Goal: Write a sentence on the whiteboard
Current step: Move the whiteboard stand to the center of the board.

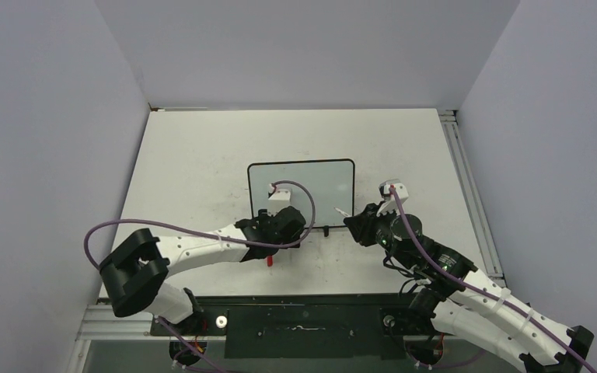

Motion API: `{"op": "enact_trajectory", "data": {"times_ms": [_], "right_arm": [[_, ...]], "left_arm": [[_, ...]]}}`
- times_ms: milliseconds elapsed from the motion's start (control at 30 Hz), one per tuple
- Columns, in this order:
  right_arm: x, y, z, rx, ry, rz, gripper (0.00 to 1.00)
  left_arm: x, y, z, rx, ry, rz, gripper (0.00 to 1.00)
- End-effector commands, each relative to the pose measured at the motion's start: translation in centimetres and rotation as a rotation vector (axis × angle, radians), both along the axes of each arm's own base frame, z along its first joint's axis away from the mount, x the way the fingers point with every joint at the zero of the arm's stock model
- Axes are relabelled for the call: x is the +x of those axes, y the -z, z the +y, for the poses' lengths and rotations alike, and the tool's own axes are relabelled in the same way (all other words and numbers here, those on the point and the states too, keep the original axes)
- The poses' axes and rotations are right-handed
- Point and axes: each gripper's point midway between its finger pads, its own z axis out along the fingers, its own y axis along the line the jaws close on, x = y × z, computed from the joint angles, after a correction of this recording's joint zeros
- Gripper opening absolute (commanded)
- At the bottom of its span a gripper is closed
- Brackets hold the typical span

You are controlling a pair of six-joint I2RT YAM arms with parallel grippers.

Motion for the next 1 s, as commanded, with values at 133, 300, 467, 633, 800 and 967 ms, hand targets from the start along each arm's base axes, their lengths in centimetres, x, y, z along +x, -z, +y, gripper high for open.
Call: {"op": "enact_trajectory", "data": {"times_ms": [133, 300, 467, 633, 800, 967], "right_arm": [[0.9, -3.0, 0.6, 0.031, 0.019, -0.051, 0.05], [1.5, -4.0, 2.0, 0.048, -0.013, -0.066, 0.05], [2.1, -5.2, 4.5, 0.085, -0.056, -0.081, 0.05], [2.6, -6.2, 7.6, 0.124, -0.089, -0.11, 0.05], [3.5, -6.4, 11.2, 0.159, -0.133, -0.119, 0.05], [4.7, -6.1, 14.5, 0.179, -0.185, -0.123, 0.05]], "left_arm": [[-2.1, -5.1, 0.6, -0.069, 0.139, 0.016, 0.61], [-1.5, -8.9, 2.1, -0.157, 0.25, 0.041, 0.62], [1.8, -12.7, 5.7, -0.237, 0.314, -0.012, 0.64], [5.3, -14.2, 7.9, -0.353, 0.323, -0.062, 0.64], [7.6, -14.9, 9.1, -0.51, 0.365, -0.119, 0.62], [9.1, -14.7, 9.8, -0.584, 0.418, -0.12, 0.59]]}}
